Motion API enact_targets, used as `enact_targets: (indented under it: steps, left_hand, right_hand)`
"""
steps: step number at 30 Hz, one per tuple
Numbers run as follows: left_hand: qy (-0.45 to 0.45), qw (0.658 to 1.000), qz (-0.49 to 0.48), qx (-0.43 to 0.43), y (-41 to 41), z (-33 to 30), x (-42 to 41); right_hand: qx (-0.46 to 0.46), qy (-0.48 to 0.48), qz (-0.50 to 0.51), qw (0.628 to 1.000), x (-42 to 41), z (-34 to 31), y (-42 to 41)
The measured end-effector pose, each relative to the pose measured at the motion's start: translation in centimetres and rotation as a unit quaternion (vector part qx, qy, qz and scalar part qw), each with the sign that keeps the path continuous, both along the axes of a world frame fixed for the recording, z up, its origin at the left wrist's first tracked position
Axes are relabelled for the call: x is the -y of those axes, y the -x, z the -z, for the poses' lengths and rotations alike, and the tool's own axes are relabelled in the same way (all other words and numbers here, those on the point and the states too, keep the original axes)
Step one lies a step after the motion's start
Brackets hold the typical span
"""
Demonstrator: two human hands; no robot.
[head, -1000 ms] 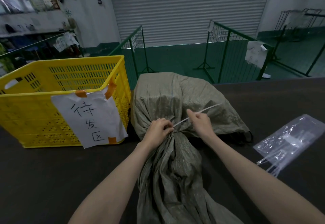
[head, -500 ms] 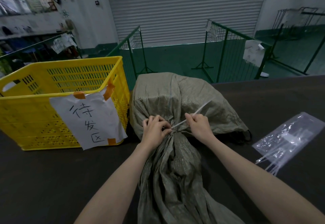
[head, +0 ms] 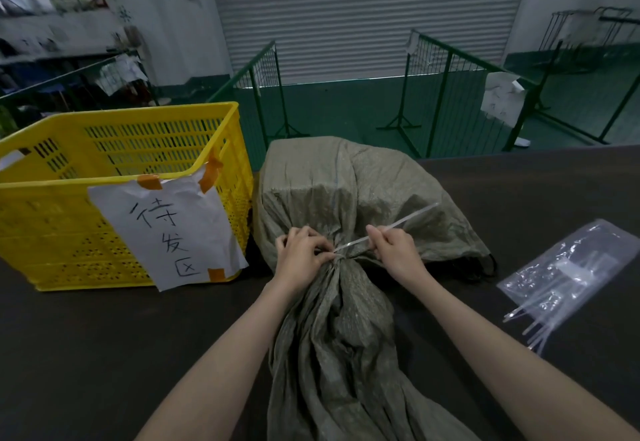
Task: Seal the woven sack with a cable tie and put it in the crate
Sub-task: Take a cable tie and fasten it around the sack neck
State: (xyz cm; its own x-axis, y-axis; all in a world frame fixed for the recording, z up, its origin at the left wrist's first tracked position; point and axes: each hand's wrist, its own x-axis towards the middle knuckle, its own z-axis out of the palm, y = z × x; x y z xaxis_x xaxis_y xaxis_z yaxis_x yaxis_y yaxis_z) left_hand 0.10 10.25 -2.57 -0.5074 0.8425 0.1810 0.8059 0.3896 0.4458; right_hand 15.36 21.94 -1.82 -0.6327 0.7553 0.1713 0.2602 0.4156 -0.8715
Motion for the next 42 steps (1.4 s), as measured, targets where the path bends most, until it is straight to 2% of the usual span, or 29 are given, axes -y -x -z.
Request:
enact_targets:
  steps: [5,12,16,19,23,25,30,33,37,42]
  left_hand:
    - [-0.019,0.999,0.006,0.028,0.4,0.8,0.2]
    - [-0.035,0.999,0.003,0.033,0.5,1.6,0.0]
    - [-0.041,0.999,-0.003,0.025,0.4,1.9,-0.3]
    - [-0.043,0.999,-0.007,0.010,0.5,2.1,-0.2]
    - [-0.045,0.999,-0.007,0.002,0.4,2.5,-0.4]
    - [-0.047,0.999,-0.007,-0.005,0.3,2.7,-0.3]
    - [-0.050,0.999,-0.005,-0.017,-0.1,2.7,-0.2]
    - [-0.050,0.999,-0.010,-0.019,-0.2,2.7,-0.1]
    - [-0.046,0.999,-0.008,-0.021,-0.3,2.5,0.0]
    - [-0.044,0.999,-0.008,-0.020,-0.4,2.5,0.0]
  right_hand:
    - [0.149,-0.095,-0.066,0.982,-0.3,1.3,-2.0]
    - [0.250,-0.150,0.037,0.956,-4.0,6.0,-5.6]
    - [0.347,-0.186,0.095,0.914,-7.2,8.4,-7.0]
    - [0.432,-0.167,0.120,0.878,-8.9,9.5,-7.7]
    - [0.508,-0.091,0.125,0.847,-10.3,10.8,-9.0]
    - [0.529,-0.065,0.122,0.837,-10.4,11.5,-9.7]
    - [0.554,-0.134,0.119,0.813,-10.1,11.5,-10.9]
    - [0.564,-0.135,0.102,0.808,-9.8,11.3,-11.0]
    - [0.553,-0.125,0.089,0.819,-9.9,10.7,-11.6]
    - [0.487,-0.061,0.085,0.867,-7.8,10.1,-11.2]
